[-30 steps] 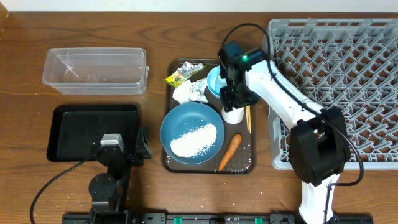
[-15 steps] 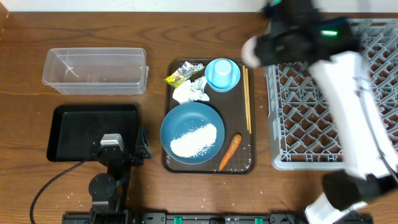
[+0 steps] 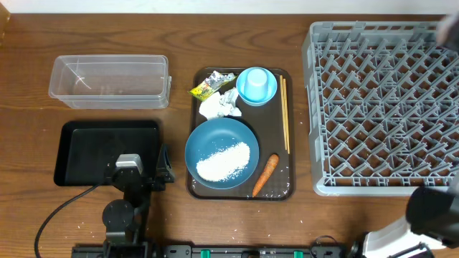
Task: Sort waste into correct bins and load items into the dishwasher rack
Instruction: 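Carry the white cup right and place it in the dish rack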
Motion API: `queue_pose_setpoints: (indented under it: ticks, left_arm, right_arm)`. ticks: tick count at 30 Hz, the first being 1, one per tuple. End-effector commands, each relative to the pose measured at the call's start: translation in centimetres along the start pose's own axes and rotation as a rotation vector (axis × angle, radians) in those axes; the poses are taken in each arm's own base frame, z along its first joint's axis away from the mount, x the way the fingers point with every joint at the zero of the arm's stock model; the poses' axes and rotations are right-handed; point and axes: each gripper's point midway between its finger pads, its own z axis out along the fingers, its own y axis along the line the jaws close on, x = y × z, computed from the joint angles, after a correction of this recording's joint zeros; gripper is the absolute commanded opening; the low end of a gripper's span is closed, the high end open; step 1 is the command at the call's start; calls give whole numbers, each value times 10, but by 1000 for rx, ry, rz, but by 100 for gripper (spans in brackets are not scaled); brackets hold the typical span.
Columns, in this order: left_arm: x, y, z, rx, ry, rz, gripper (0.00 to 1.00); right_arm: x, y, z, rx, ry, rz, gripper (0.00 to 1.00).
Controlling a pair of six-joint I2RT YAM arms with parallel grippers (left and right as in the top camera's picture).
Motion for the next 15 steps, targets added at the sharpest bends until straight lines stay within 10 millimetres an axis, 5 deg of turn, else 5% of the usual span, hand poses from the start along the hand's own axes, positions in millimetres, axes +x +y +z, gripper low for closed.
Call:
queue_pose_setpoints:
  ticks: [1,7,15]
  left_arm:
    - [16,1,2,3,38,11,97]
    - [16,1,2,3,38,11,97]
    - [16,1,2,3,38,11,97]
  right_arm:
    - [7,-49,22,91,50,81,50]
    - [30,-110,56,162,148,211,54]
    - [66,-114,100,74,300,271,55]
